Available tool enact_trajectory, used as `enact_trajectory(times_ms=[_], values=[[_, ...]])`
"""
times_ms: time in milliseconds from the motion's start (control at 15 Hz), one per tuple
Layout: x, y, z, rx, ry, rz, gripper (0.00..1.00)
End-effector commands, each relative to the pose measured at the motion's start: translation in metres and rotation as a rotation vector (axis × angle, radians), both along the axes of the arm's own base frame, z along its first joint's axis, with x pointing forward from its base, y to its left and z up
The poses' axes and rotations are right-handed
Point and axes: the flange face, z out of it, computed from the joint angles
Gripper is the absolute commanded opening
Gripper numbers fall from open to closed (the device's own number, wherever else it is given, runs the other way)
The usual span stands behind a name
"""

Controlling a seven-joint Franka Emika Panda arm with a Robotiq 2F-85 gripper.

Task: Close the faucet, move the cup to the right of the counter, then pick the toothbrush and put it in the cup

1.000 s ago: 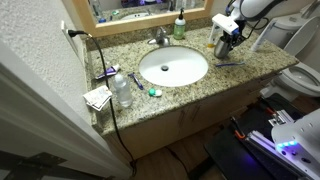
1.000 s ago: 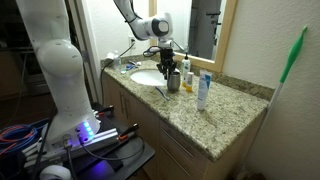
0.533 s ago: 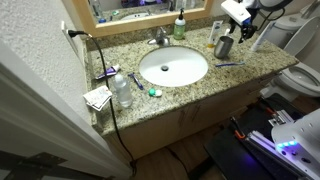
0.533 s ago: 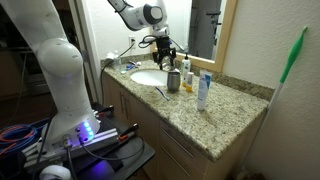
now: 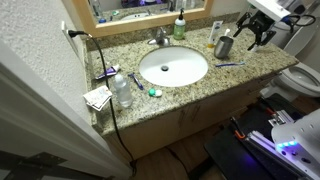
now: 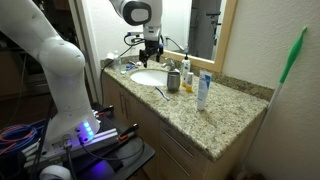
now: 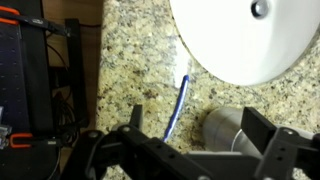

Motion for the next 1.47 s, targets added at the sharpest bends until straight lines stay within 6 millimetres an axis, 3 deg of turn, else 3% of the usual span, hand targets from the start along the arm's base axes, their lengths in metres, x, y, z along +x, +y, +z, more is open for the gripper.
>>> enact_trajectory(times_ms=[0,67,267,467,933,1000,1200,1400], values=[[-0.035,-0.017,-0.024,0.132,-0.049,-0.026,1.0],[-0.018,-0.011,-0.012,0.095,-0.019,-0.005,1.0],[-0.027,-0.017,-0.02,0.126,-0.022,-0.022,1.0],[-0.013,-0.035,-0.035,0.08,0.053,-0.16,1.0],[-0.011,-0.066,-0.065,0.055,0.13,-0.39,1.0],[-0.017,-0.056,-0.056,0.075,0.122,-0.342,1.0],[-0.015,-0.062,-0.064,0.07,0.132,-0.374,1.0],[0.0,-0.07,-0.09,0.08,0.159,-0.293,1.0]])
